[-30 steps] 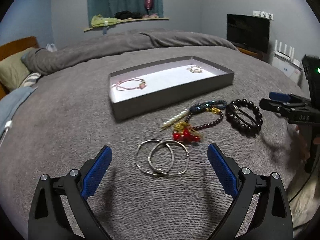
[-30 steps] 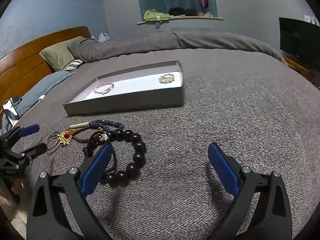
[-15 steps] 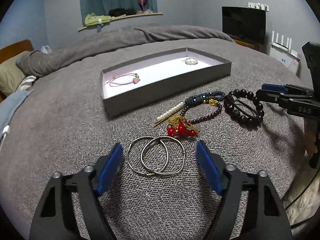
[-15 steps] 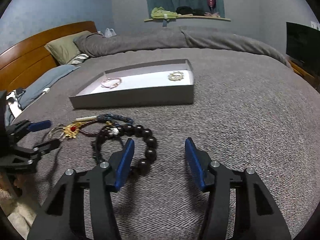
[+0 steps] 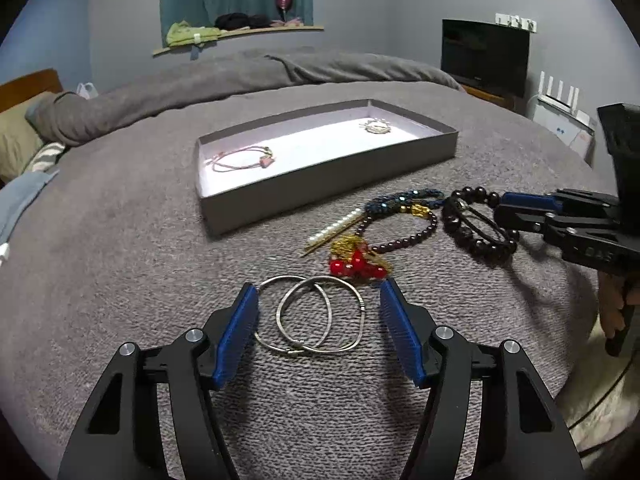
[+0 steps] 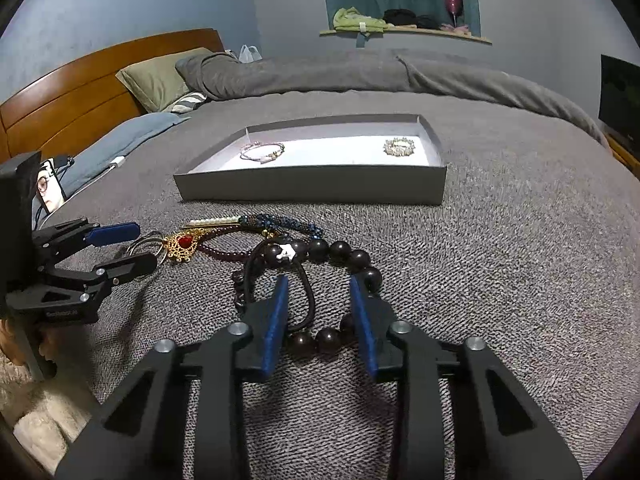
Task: Organize jewelry
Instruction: 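Grasp the black cord bracelet with right tool while left tool grasps a silver bangle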
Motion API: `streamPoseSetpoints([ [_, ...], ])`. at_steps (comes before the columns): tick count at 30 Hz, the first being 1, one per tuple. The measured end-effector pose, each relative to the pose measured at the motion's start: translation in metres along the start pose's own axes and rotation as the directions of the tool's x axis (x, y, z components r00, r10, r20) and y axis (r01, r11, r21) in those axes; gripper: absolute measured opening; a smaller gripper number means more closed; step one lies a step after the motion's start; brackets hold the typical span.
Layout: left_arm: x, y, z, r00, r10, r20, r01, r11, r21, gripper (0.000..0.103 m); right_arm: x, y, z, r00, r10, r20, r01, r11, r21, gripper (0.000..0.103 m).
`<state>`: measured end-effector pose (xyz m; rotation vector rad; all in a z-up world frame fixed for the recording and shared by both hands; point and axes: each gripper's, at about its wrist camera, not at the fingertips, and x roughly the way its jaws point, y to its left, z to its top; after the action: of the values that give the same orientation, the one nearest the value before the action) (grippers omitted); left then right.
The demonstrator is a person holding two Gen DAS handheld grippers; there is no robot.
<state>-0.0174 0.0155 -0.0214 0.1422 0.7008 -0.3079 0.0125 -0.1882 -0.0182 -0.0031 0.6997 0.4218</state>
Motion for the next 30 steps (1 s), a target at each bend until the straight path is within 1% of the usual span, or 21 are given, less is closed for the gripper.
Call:
streamPoseSetpoints([
  [3,-0.001,-0.004,0.000,1.000,0.007,0.010,-0.007,1.000,0.016,0.065,0.002,0.000,0.000,1.000,-0.001,-0.004,0.001,1.000,0.005,0.023],
  [5,-0.001,-0.006,0.000,1.000,0.002,0.010,-0.002,1.000,0.027,0.065,0.003,0.000,0.001,1.000,-0.006,-0.003,0.006,1.000,0.005,0.023],
  [8,0.006,-0.008,-0.001,1.000,0.006,-0.025,-0.005,0.999,0.034,0.065,0.006,0.001,0.001,1.000,0.000,-0.017,0.000,1.000,0.004,0.023],
  [10,0.006,-0.009,-0.002,1.000,0.002,-0.025,-0.001,0.999,0.038,0.065,0.008,0.003,0.000,1.000,0.005,-0.025,-0.005,1.000,-0.006,0.019],
  [14,0.012,-0.008,-0.003,0.999,0.005,-0.050,-0.003,0.999,0.036,0.065,0.013,0.007,-0.002,0.999,0.003,-0.048,-0.005,1.000,-0.027,0.019],
  [16,0.012,-0.008,-0.003,0.999,0.002,-0.054,0.000,0.999,0.038,0.062,0.014,0.008,-0.002,0.999,0.003,-0.054,-0.005,0.999,-0.034,0.017],
  [18,0.011,-0.008,-0.003,0.999,0.000,-0.053,0.002,0.999,0.036,0.056,0.015,0.008,-0.002,0.999,-0.005,-0.055,0.003,0.999,-0.034,0.009],
  [19,0.011,-0.007,-0.003,0.999,-0.001,-0.052,0.003,0.999,0.034,0.053,0.014,0.007,-0.002,0.998,-0.007,-0.056,0.005,0.999,-0.033,0.007],
  [20,0.011,-0.006,-0.003,0.999,-0.006,-0.052,0.008,1.000,0.030,0.049,0.014,0.006,-0.002,0.998,-0.005,-0.055,0.004,1.000,-0.029,0.005],
  [26,0.008,-0.007,-0.003,0.999,0.000,-0.040,0.001,0.999,0.038,0.049,0.007,0.006,-0.001,1.000,-0.003,-0.023,0.002,1.000,-0.029,0.004],
  [30,0.000,-0.005,-0.002,1.000,0.005,-0.005,-0.005,0.999,0.032,0.049,-0.003,0.007,0.001,1.000,-0.002,0.025,0.002,1.000,-0.029,0.004],
])
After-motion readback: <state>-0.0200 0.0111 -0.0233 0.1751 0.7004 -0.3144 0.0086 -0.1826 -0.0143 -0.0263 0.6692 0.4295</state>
